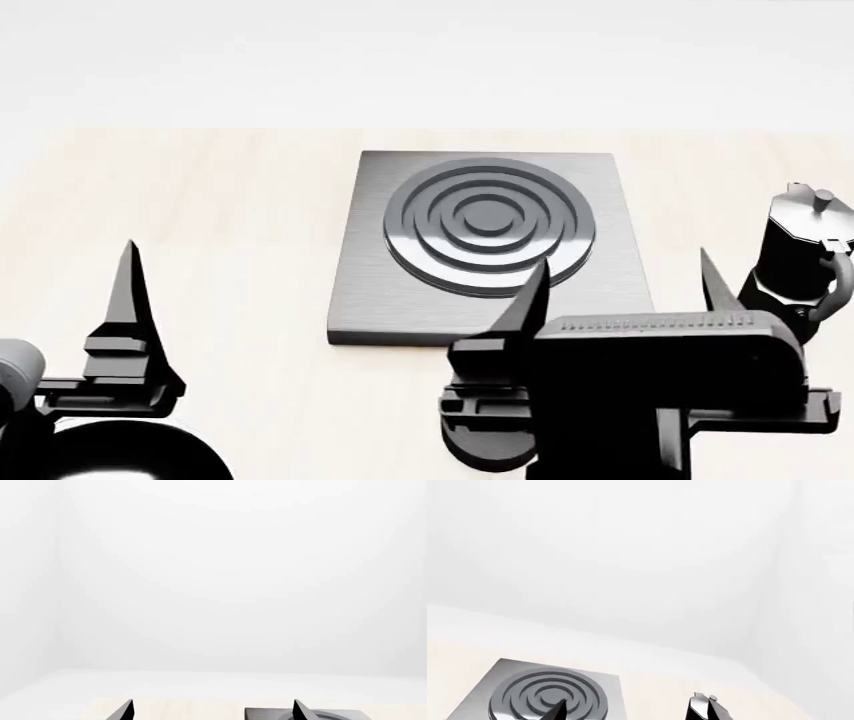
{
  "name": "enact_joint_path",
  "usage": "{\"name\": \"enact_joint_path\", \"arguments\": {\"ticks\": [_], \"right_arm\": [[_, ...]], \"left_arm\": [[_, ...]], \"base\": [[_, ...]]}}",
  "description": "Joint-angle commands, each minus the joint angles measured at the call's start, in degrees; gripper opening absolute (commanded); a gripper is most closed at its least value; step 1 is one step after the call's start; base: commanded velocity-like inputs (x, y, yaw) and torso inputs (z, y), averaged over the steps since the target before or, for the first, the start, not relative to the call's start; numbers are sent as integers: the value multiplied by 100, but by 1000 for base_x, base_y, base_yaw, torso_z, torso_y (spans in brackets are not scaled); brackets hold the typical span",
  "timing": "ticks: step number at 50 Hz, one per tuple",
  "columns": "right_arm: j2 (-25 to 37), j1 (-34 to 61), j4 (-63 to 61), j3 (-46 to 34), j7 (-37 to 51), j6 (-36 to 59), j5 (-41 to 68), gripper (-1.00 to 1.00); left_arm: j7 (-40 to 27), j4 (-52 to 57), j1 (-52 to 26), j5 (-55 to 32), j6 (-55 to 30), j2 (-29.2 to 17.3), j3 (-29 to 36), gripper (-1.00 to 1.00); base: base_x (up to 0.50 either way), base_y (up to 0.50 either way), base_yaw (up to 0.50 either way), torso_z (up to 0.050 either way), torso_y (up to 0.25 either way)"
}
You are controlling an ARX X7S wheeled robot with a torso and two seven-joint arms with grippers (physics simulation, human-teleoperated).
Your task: Turn on the stove.
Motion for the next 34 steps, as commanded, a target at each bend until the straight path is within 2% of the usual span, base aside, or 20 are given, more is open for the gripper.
{"name": "enact_joint_path", "arguments": {"ticks": [1, 34], "right_arm": [[70, 70, -160, -85, 48, -6, -18, 100], [146, 400, -488, -325, 355, 268, 225, 100]], "left_arm": [[-27, 24, -10, -28, -16, -15, -2, 100], [-89, 146, -7, -90, -25, -78, 5, 100]], "base": [[0, 0, 0, 0, 0], [0, 0, 0, 0, 0]]}}
